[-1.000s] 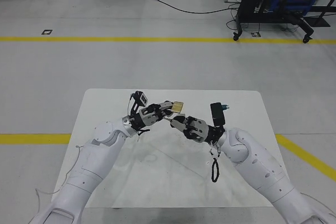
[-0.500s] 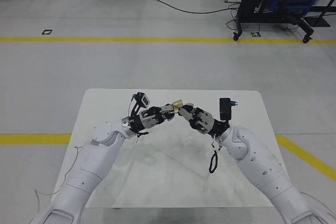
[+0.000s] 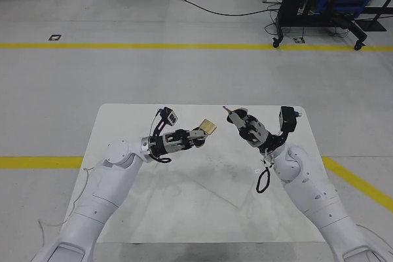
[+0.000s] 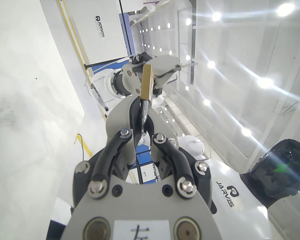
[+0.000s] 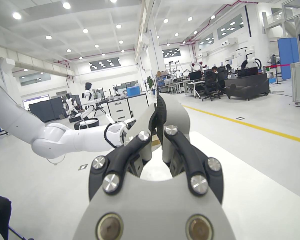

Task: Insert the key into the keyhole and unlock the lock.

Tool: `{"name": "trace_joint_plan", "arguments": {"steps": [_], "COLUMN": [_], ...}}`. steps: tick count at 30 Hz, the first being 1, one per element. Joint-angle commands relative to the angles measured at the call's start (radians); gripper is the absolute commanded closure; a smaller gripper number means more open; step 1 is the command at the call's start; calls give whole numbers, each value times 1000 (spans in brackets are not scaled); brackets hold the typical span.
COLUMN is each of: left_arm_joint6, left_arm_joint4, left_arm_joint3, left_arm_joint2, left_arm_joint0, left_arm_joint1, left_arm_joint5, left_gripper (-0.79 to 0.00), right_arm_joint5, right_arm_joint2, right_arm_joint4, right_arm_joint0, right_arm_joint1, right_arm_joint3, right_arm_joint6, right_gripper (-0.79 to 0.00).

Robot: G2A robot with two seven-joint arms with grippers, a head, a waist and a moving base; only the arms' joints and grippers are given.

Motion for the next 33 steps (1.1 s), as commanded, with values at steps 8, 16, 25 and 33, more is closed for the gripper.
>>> {"name": "trace_joint_plan", "arguments": {"steps": [8,16,25,33], "left_arm_joint6": [-190,-192,-173,-97], "left_arm_joint4": [137,151,149,144], "left_arm_joint3": [-54,-44,-32,-16], "left_arm_joint2": [16,32,36,5], "left_arm_joint0": [3,-1,-13,-13], "left_arm_joint1": [15,15,16,21], "left_arm_joint5": [-152,-177,-181,-195], "left_gripper": [0,0,0,0], "right_arm_joint5": [-1,-1,-1,-1], "right_arm_joint2": [-28,-133,-175,-168], "right_arm_joint4": [159,324,456,576], "right_arm_joint0": [38,78,86,66], "right_arm_joint1": [4,23,67,100], "right_arm_joint3": [46,-18,-64,-116], "right_arm_joint6": [171,398,609,703], "right_gripper": [0,0,0,0]}}
